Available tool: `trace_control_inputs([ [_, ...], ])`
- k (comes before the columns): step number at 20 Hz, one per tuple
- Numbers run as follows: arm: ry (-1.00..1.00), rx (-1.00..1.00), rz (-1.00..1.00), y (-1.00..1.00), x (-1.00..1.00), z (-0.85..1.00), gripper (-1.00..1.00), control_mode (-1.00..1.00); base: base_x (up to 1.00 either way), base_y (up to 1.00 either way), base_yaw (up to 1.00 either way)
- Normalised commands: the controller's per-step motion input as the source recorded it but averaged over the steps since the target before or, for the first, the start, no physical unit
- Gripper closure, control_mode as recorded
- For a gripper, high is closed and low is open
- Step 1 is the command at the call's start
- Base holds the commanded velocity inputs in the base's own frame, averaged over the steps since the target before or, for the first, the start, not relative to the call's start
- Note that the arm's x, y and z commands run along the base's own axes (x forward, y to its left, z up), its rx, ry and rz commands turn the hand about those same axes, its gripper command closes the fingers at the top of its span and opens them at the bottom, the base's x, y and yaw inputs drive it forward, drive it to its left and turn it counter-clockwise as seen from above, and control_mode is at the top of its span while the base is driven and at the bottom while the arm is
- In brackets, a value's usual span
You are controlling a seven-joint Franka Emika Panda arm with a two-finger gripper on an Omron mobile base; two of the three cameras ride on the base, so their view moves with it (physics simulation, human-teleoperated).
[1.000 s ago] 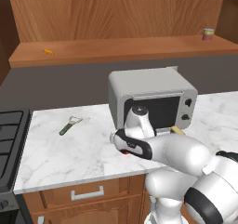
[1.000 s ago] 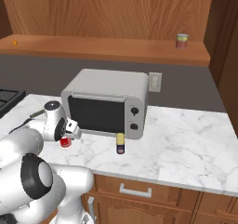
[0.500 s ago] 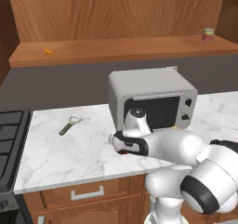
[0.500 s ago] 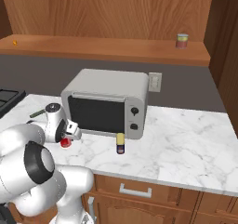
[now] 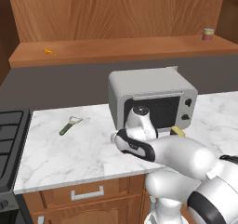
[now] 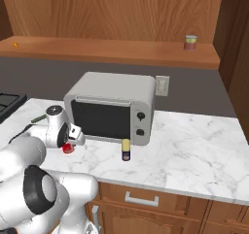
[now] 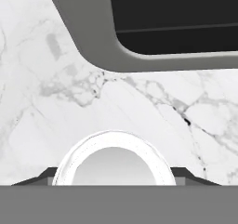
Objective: Pick the cans from the counter and place them in their designated side in the cabinet.
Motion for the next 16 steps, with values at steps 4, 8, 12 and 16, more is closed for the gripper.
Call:
trace_control_inputs([
  [4, -0.03, 0.0, 0.01, -0.25, -0.4, 0.39, 1.0, -1.0, 0.0, 0.0, 0.0],
  [8, -0.04, 0.0, 0.01, -0.3, -0.41, 0.45, 1.0, -1.0, 0.0, 0.0, 0.0],
  [12, -0.04, 0.0, 0.01, -0.3, -0.37, 0.51, 1.0, -1.0, 0.0, 0.0, 0.0],
  [16, -0.04, 0.0, 0.01, -0.29, -0.34, 0.52, 1.0, -1.0, 0.0, 0.0, 0.0],
])
